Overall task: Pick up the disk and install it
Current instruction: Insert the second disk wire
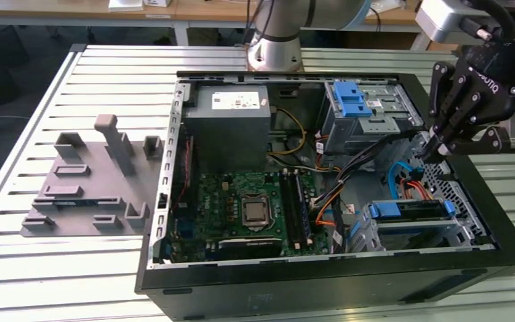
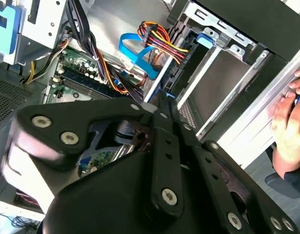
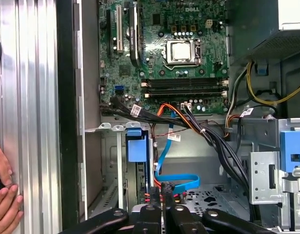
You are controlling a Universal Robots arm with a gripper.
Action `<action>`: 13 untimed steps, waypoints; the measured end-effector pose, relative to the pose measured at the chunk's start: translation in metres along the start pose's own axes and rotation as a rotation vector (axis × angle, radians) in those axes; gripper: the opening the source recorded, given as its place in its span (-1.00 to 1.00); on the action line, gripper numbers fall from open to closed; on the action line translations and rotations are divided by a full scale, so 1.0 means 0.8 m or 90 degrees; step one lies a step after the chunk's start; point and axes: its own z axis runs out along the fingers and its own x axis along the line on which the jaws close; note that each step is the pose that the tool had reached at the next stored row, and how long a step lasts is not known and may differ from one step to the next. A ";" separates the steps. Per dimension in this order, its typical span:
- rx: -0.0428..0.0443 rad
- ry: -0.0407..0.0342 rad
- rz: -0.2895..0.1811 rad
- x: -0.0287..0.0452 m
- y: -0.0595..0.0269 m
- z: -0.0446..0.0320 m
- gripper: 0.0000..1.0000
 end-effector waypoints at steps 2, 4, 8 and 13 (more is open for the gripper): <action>-0.0025 0.0001 0.000 -0.0005 -0.001 0.0045 -0.65; -0.0057 0.0003 0.000 -0.0009 -0.002 0.0090 -0.65; -0.0079 0.0004 0.000 -0.0021 -0.002 0.0166 -0.51; -0.0082 0.0005 -0.001 -0.0085 -0.004 0.0216 -0.51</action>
